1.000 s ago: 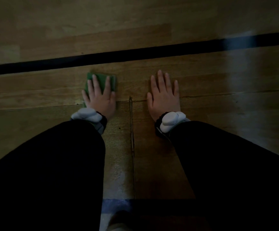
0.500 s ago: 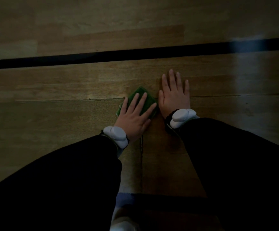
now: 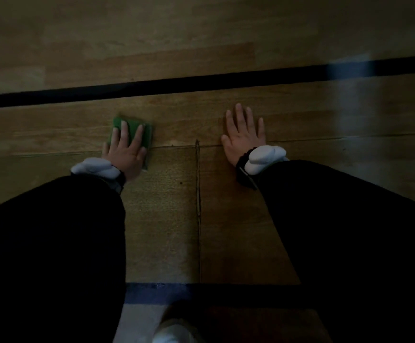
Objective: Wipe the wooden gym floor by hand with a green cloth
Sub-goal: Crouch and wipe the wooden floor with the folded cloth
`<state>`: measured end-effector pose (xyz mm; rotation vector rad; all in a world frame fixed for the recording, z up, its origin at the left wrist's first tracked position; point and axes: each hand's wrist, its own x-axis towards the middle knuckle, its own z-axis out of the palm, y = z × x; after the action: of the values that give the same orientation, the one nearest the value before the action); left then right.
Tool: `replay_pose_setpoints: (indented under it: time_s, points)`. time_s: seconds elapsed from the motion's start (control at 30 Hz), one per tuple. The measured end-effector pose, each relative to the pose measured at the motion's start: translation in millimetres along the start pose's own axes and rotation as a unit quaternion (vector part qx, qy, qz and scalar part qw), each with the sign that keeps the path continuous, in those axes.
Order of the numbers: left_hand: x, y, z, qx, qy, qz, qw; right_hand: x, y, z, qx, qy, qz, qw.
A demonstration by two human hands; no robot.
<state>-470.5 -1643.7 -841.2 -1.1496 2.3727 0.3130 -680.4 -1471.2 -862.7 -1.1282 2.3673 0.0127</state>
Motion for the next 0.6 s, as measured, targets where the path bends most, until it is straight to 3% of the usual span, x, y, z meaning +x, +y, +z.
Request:
replay_pose_setpoints:
  time_s: [0.13,0.37,0.6]
  points:
    - [-8,30,9,0.004,0.011,-0.002,1.0,4,8,-15,0.024,-0.065,-0.03,0.997]
    - [-36,103,28,0.102,0.006,0.148,0.984,-21,37,-26,0.007,-0.049,-0.089,0.995]
    - [-73,173,45,0.212,-0.057,0.362,0.906,-57,57,-23,-0.017,-0.005,-0.122,0.992]
